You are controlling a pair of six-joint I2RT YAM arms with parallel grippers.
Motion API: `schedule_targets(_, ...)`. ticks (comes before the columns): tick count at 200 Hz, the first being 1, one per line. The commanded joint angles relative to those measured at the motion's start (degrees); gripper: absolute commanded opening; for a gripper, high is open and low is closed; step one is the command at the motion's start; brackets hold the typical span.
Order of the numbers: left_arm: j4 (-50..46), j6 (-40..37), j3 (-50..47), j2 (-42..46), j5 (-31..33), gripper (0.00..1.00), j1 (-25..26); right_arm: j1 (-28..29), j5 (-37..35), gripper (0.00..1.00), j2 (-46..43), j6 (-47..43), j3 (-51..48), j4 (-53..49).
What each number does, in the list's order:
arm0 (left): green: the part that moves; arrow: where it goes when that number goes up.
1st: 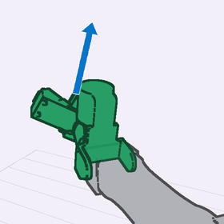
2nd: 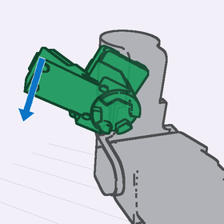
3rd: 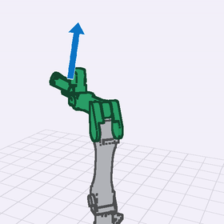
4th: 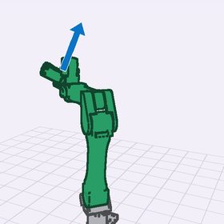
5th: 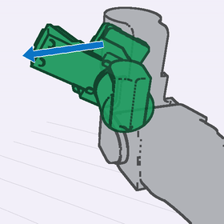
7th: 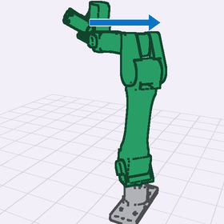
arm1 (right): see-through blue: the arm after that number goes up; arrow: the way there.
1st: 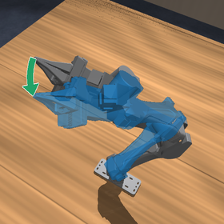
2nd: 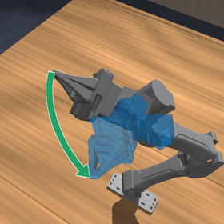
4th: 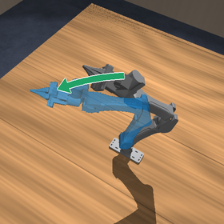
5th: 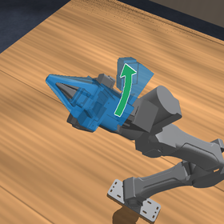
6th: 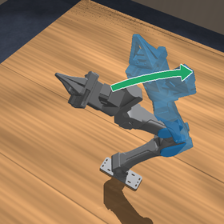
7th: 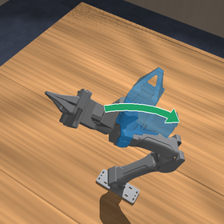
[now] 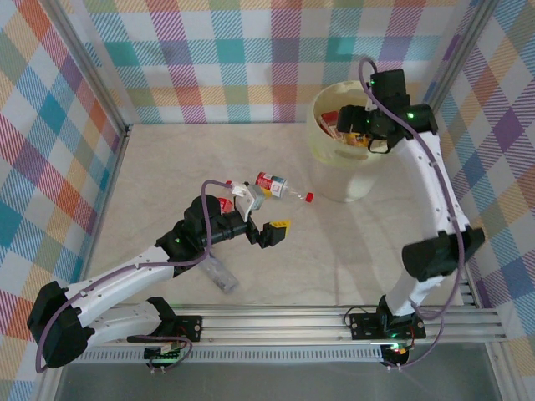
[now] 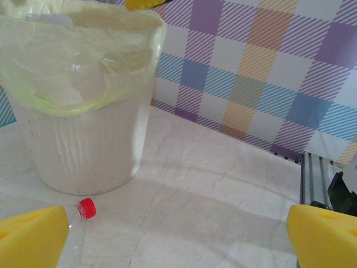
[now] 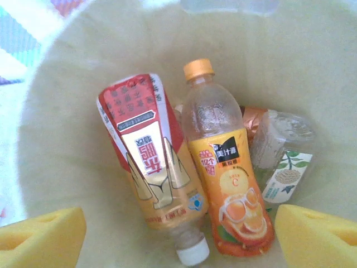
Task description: Put the plastic bottles in the bin
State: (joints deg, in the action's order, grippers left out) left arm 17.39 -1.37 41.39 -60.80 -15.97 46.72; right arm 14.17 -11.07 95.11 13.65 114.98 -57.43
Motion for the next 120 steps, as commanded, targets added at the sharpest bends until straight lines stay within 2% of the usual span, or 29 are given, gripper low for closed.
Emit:
schedule_targets(1,-1.0,-1.6,0.7,1.1,0.2,1.00,-0.5,2.6,-0.6,0.88,-5.7,-3.4,-4.8,4.4)
schedule_targets(37,-4.1,-3.3,2.3,1.5,2.2,1.00,-0.5,9.0,3.0,0.87,-16.3,-10.1,-16.2,11.3)
schedule_targets(61,-9.2,-4.6,5.2,2.1,2.9,1.00,-0.4,13.2,4.7,0.87,-20.0,-11.5,-21.1,12.2)
schedule_targets(120,-30.6,-10.5,10.1,6.8,3.6,1.00,-0.5,21.7,4.8,0.86,-23.0,-10.4,-33.0,17.4)
